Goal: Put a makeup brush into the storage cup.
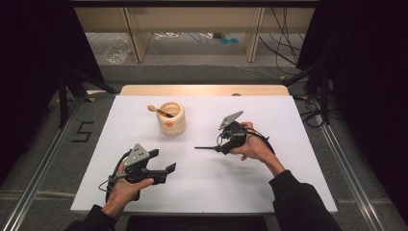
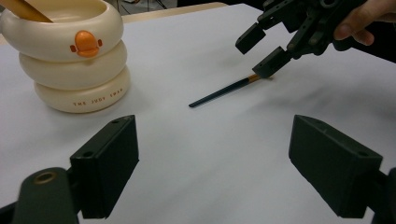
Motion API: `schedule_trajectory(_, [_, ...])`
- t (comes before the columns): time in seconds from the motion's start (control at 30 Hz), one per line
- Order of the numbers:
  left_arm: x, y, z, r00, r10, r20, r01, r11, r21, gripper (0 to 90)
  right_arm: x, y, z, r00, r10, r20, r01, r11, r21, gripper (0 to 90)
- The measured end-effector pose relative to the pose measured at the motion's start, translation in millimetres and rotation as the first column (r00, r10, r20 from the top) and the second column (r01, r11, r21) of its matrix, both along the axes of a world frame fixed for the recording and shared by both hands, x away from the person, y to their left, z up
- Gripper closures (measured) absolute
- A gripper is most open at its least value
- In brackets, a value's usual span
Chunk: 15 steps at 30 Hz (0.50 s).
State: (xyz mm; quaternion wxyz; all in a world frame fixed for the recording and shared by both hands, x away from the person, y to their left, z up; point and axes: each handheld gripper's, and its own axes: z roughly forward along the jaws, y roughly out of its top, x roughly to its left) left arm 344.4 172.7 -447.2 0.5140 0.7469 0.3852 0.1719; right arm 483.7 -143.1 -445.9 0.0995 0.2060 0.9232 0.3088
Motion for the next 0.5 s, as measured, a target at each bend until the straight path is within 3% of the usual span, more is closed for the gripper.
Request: schedule_trajectory(0.5, [0.4,0.4,-0.5,1.0,0.0,-0.006,0.0,1.0,0.001,15.8,14.3,11.4,-6.6,0.9975,0.05,-0.051,-0.054,0.995,-0.081,45.7])
